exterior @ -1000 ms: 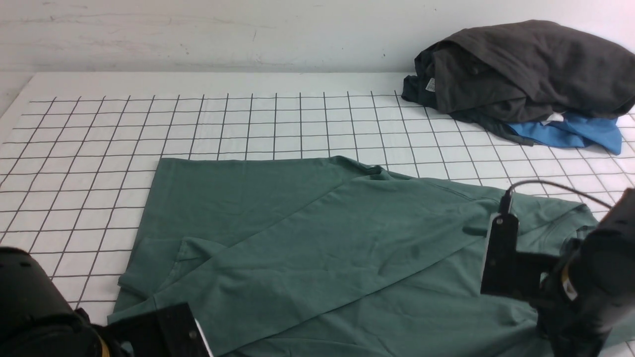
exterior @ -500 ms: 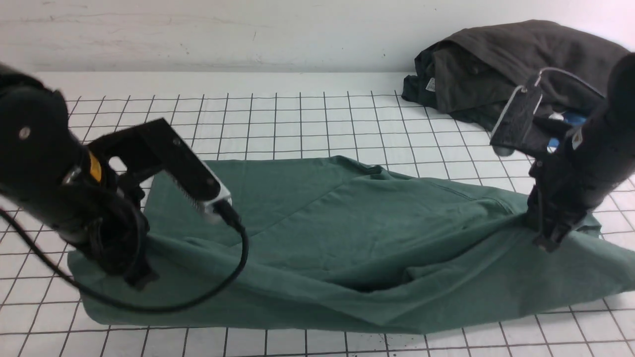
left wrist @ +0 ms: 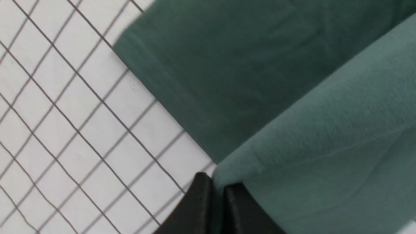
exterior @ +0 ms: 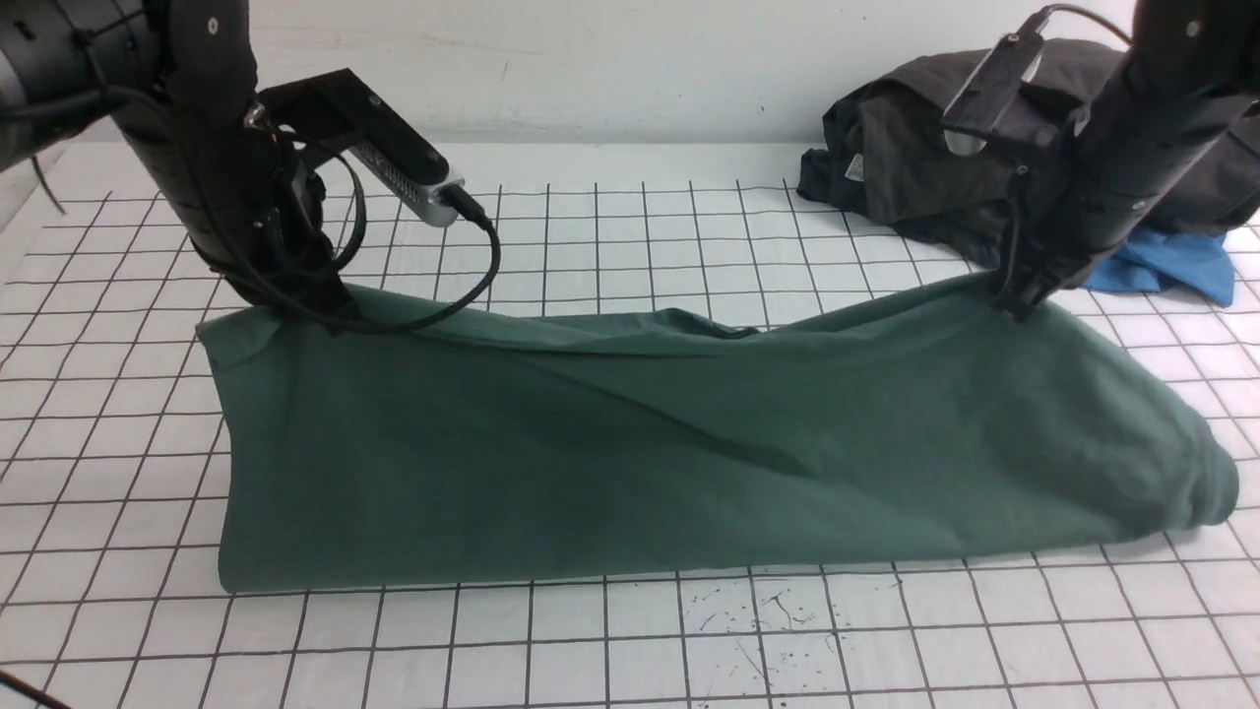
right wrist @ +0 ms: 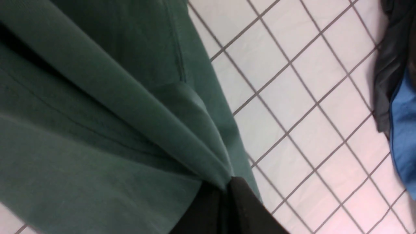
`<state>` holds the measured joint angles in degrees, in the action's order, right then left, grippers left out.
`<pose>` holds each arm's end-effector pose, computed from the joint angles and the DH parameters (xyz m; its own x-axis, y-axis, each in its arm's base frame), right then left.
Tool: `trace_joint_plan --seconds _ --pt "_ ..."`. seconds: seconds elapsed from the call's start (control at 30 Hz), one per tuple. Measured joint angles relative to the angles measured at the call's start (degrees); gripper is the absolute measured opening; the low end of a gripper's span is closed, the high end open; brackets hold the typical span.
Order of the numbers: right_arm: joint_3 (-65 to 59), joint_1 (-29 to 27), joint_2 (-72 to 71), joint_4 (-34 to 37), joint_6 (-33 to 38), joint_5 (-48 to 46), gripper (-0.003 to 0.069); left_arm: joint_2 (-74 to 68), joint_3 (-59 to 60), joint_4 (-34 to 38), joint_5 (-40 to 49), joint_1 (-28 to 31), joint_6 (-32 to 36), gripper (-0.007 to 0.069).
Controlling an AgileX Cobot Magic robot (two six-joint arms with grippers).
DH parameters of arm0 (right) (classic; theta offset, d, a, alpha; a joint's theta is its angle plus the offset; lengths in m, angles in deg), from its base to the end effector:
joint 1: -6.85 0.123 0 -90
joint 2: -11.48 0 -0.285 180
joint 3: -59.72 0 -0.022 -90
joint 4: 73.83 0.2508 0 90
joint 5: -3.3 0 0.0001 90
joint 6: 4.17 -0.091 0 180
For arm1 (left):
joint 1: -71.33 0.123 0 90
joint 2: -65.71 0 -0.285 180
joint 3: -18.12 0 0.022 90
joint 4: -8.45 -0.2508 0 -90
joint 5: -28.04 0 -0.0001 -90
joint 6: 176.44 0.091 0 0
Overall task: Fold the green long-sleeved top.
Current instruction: Use both arms to drag the lower edge of the fabric forward and fold it over the upper edge
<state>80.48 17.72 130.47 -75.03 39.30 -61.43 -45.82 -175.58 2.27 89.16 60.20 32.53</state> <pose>0.4089 0.0768 0.2711 -0.5485 -0.8123 -0.1983 -0.7838 0.5821 -0.2166 0.3831 -0.0666 0.2912 -0.6921 0.6733 -0.2602 0.6190 0.7390 0.2659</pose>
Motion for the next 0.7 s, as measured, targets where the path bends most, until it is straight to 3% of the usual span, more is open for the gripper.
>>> trace_joint_plan --seconds 0.27,0.53,0.7 --pt "8.0 0.0 11.6 -1.2 -0.8 4.7 0.0006 -12.4 -8.6 0.3 -4.4 2.5 1.5 0.0013" --pt "9.8 -0.3 16.6 -1.6 -4.6 10.1 0.0015 -17.9 -9.6 -0.5 -11.5 2.9 1.5 0.0017" --pt "9.8 -1.4 17.6 -1.8 -10.3 15.0 0.0115 -19.4 -9.6 -0.9 -15.3 2.9 1.3 0.0081"
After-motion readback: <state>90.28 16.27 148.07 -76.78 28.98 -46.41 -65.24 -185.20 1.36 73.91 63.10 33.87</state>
